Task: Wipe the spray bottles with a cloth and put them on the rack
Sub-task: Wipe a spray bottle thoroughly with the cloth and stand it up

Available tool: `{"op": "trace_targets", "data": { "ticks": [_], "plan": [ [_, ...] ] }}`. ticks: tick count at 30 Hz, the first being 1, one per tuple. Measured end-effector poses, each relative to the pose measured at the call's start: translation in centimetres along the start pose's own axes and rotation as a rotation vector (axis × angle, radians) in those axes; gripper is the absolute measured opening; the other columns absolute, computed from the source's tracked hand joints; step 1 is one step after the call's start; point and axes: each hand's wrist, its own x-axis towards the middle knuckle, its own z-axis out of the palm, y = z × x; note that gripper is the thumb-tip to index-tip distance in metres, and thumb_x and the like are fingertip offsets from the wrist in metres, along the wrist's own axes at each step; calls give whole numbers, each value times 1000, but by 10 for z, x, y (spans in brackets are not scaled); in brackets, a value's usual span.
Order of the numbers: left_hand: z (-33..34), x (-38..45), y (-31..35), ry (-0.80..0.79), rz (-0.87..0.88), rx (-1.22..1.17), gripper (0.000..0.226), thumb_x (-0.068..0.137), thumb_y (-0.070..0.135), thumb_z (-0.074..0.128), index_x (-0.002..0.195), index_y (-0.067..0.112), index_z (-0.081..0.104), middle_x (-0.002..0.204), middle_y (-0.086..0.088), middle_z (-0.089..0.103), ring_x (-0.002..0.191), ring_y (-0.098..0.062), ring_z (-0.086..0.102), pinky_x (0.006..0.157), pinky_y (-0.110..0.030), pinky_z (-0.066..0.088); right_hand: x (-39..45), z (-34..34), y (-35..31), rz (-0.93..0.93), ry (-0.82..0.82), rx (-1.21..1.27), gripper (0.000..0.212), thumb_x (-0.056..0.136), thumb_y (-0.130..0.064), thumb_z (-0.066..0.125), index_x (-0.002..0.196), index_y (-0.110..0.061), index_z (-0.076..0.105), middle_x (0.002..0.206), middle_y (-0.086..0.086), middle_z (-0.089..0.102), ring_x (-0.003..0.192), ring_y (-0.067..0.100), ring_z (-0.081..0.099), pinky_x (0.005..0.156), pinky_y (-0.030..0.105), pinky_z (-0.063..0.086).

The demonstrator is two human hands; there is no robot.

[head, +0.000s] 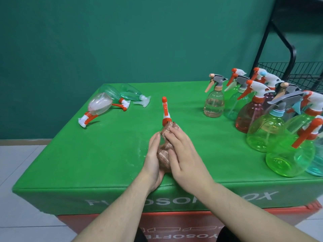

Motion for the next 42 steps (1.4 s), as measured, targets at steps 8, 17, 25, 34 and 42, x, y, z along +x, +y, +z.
{"op": "trace_targets", "data": {
  "ticks": [8,17,25,34,42],
  "plan": [
    [0,1,-2,-28,104,-72,72,77,31,73,143,17,47,107,-9,78,93,-20,75,75,-30,61,-32,5,4,-95,-26,-51,50,103,-17,43,152,-16,40,165,1,27,156,19,13,127,34,14],
    [0,0,-1,-12,55,-43,76,80,37,79,145,14,48,122,-16,73,113,-33,69,102,-46,56,-37,4,5,-96,-21,-73,47,102,-20,46,149,-18,45,165,-4,27,157,20,12,125,45,23],
    [-1,1,-1,-81,0,-39,66,85,38,63,145,13,55,128,-11,71,108,-21,72,78,-34,62,7,-5,-1,12,3,17,51,96,-22,38,146,-18,50,162,-6,32,155,11,15,127,30,13],
    [-8,1,1,-115,-90,-54,65,88,46,54,147,18,53,136,-19,65,102,-32,71,74,-49,60,49,-2,-3,295,-33,193,48,100,-21,40,147,-21,49,162,-3,33,148,3,27,120,17,17],
    [2,-4,3,-41,-7,-77,67,87,42,63,147,15,52,125,-7,73,100,-17,73,71,-30,61,12,7,-4,140,-4,48,53,99,-24,35,152,-21,42,161,-2,32,149,7,25,124,24,17]
  ]
}}
